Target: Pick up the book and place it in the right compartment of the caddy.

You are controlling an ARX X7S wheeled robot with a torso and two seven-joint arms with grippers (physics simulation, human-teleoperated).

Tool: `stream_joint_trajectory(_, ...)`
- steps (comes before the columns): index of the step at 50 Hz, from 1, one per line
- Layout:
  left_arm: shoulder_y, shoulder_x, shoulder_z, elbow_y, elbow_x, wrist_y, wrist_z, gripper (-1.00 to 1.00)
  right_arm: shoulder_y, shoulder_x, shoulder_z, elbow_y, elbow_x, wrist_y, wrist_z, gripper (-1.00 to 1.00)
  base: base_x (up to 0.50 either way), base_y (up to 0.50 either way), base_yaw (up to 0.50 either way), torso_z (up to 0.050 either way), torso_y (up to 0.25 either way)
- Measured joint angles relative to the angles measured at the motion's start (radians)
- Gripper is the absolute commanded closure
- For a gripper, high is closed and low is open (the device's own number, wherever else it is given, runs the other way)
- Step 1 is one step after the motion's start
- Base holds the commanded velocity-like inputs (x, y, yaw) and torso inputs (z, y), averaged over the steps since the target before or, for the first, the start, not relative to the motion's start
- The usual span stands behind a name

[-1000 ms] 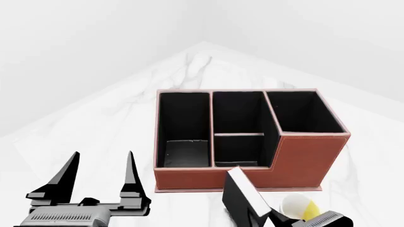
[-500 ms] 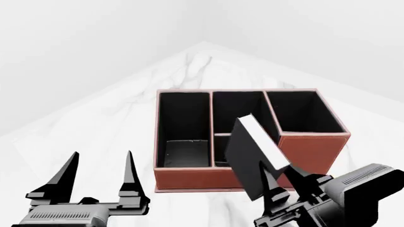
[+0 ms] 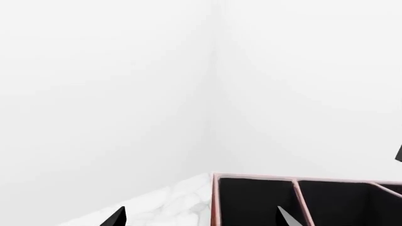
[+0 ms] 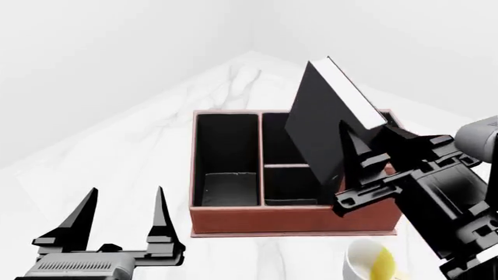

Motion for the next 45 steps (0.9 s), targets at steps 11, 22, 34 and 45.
stream_joint_trajectory(11,-0.001,-0.003,0.004,0.0,-0.004,-0.001,-0.001,-1.0,0.207,0.007,-0.047,0.107,0.06,0.065,0.052,1.0,0.0,0.0,0.0,0.0,0.001)
stream_joint_trajectory(22,-0.004,-0.006,0.007,-0.003,-0.009,-0.004,-0.002,-1.0,0.296,0.004,-0.071,0.204,0.033,0.094,0.065,1.0,0.0,0.0,0.0,0.0,0.002)
stream_joint_trajectory(34,-0.007,-0.008,0.009,-0.006,-0.013,-0.004,-0.004,-1.0,0.349,-0.009,-0.116,0.296,-0.029,0.123,0.069,1.0,0.0,0.0,0.0,0.0,0.001)
stream_joint_trajectory(45,-0.008,-0.01,0.012,-0.008,-0.013,-0.004,-0.007,-1.0,0.371,-0.034,-0.156,0.379,-0.078,0.145,0.08,1.0,0.0,0.0,0.0,0.0,0.002)
